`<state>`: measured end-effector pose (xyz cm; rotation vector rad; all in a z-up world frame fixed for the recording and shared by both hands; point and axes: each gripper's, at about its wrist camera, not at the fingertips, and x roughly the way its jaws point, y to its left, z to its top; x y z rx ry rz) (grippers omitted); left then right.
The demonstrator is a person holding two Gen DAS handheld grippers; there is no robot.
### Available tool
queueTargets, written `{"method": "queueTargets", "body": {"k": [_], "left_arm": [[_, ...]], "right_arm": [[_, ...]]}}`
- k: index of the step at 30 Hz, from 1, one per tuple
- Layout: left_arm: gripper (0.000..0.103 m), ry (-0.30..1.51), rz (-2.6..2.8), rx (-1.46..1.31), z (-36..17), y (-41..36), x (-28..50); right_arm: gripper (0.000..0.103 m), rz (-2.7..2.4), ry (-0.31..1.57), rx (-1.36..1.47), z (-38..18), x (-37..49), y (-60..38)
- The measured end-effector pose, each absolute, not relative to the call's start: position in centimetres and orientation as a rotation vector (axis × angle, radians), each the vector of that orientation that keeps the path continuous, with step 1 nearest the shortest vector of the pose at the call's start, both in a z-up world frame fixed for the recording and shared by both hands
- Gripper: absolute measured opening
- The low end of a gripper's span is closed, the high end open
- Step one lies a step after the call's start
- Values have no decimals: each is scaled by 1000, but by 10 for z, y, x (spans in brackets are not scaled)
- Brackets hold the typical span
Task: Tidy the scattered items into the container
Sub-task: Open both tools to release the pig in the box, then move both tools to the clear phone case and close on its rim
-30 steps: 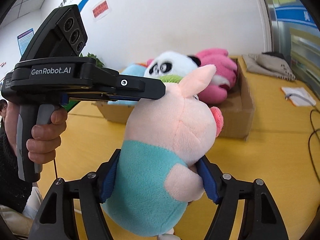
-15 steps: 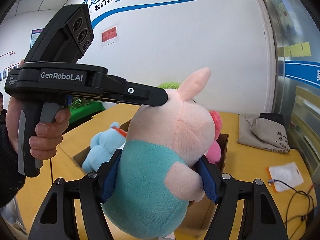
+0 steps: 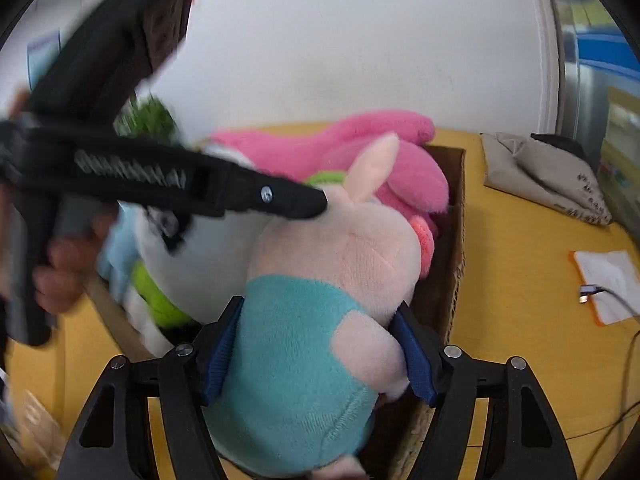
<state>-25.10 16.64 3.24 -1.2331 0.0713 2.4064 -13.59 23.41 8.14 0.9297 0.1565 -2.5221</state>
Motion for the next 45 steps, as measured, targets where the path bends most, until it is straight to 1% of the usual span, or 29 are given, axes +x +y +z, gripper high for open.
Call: {"method": "queueTargets", "body": {"k": [1, 2, 4, 5, 6, 7, 8, 9, 10, 11, 12, 13, 16, 19, 22, 26, 29, 31, 34, 35, 37, 38, 39, 40, 41, 42, 43, 45], "left_arm": [[35, 95, 2415, -1230, 33, 169, -250], [35, 95, 2421, -1220, 36, 169, -247], [35, 63, 2409, -1196, 44, 161, -237], [35, 50, 2403, -1185, 50, 153, -230], [36, 43, 2404, -1166, 57, 147, -221], [38, 40, 2407, -1138, 65, 140, -210], [45, 37, 2410, -1102, 74, 131, -197], [56, 37, 2418, -1070, 82, 122, -183], [62, 39, 2435, -1040, 90, 111, -167], [71, 40, 2453, -1015, 97, 101, -150], [77, 36, 2469, -996, 102, 90, -134], [79, 29, 2488, -984, 106, 76, -114], [79, -14, 2554, -1012, 108, 36, -66], [79, -85, 2642, -1119, 93, -11, -14], [79, -147, 2714, -1254, 65, -52, 37], [79, -335, 2717, -1470, 12, -91, 90], [79, -455, 2690, -1571, -19, -101, 118], [79, -497, 2657, -1601, -32, -100, 133], [79, -544, 2619, -1605, -42, -94, 146], [79, -554, 2606, -1605, -44, -91, 149], [77, -536, 2597, -1623, -49, -84, 152], [75, -529, 2596, -1638, -51, -81, 153], [67, -531, 2589, -1652, -54, -80, 154], [61, -540, 2575, -1665, -57, -80, 154], [47, -551, 2554, -1683, -61, -80, 155], [39, -558, 2543, -1693, -64, -79, 154], [39, -552, 2547, -1693, -64, -78, 154], [30, -535, 2552, -1695, -65, -76, 154]], "right_arm": [[77, -2533, 172, 914, 80, -136, 233], [78, -2532, 135, 915, 81, -136, 236], [83, -2547, 106, 884, 89, -131, 243], [87, -2570, 133, 853, 93, -125, 243], [93, -2592, 167, 814, 100, -116, 244], [97, -2608, 191, 777, 107, -108, 245], [103, -2619, 198, 744, 114, -100, 246], [103, -2627, 191, 708, 124, -90, 246], [103, -2624, 173, 681, 134, -77, 245], [103, -2619, 152, 662, 144, -60, 243], [103, -2613, 127, 644, 153, -49, 243], [103, -2604, 110, 640, 159, -40, 240], [103, -2552, 106, 678, 169, -10, 223], [103, -2458, 99, 793, 153, 17, 194], [103, -2325, 112, 897, 124, 45, 154], [103, -2228, 176, 965, 94, 76, 105], [101, -2168, 163, 1046, 72, 85, 77], [101, -2155, 218, 1072, 61, 95, 63], [97, -2161, 273, 1114, 47, 102, 51], [94, -2165, 272, 1134, 44, 103, 50], [88, -2174, 288, 1163, 39, 106, 49], [84, -2169, 303, 1171, 37, 108, 48], [80, -2161, 317, 1179, 34, 110, 47], [77, -2151, 326, 1185, 33, 111, 47], [70, -2137, 336, 1192, 31, 113, 46], [59, -2122, 351, 1200, 28, 116, 44], [54, -2115, 373, 1202, 25, 118, 41], [44, -2125, 418, 1183, 25, 122, 37]]}}
